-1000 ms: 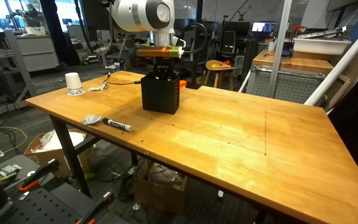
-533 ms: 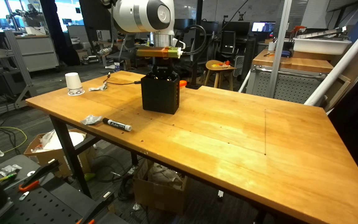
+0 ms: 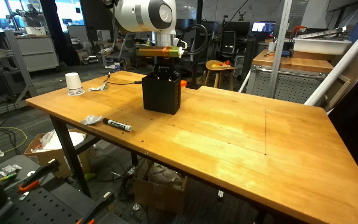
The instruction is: Put the towel in the black box
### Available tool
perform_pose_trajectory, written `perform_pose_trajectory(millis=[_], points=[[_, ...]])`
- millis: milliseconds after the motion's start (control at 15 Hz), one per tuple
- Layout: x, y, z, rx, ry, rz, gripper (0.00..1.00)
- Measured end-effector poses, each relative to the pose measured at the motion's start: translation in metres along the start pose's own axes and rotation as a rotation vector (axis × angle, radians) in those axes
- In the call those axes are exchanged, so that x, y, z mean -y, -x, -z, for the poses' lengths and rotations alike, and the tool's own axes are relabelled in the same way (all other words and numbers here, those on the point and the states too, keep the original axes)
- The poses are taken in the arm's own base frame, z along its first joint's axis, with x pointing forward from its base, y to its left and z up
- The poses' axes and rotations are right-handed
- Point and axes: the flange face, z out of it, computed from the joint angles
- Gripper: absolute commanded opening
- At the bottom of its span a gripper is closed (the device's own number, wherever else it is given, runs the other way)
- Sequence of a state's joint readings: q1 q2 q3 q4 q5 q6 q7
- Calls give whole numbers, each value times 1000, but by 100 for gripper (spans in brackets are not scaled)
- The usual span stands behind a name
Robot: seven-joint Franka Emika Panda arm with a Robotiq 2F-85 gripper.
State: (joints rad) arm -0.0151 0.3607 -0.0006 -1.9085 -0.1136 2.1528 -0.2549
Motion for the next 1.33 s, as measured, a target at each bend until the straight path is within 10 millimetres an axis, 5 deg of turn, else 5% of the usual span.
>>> perform_pose_trajectory(millis=[667,733,1333], points=[[-37,11,3,-7,5,-65,7],[-39,12,4,-8,5,-67,28],[-43,13,26,-43,17,-79,88]])
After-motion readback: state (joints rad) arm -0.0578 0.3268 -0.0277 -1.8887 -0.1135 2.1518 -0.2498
